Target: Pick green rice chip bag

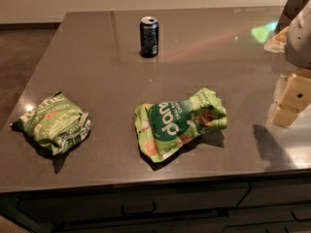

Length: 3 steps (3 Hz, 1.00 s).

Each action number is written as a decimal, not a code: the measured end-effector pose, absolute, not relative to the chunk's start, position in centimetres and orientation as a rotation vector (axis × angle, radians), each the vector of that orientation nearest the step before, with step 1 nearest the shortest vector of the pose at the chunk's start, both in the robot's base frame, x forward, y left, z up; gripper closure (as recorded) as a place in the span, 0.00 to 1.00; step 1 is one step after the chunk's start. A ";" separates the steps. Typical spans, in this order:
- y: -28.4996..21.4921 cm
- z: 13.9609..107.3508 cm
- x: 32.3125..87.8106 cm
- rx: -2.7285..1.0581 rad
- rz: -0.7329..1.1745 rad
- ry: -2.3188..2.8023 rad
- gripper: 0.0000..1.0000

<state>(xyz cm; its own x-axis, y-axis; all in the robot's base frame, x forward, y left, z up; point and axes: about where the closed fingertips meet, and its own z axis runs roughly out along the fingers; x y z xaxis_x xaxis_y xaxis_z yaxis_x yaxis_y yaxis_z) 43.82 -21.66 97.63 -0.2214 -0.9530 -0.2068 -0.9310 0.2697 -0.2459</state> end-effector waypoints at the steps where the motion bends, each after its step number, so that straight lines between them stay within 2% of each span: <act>1: -21.7 97.6 43.8 -1.724 -0.099 2.231 0.00; 3: -18.8 96.9 45.5 -1.767 -0.028 2.195 0.00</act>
Offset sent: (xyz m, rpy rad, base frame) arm 0.0113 0.0197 -0.0023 0.0441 0.0462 0.0346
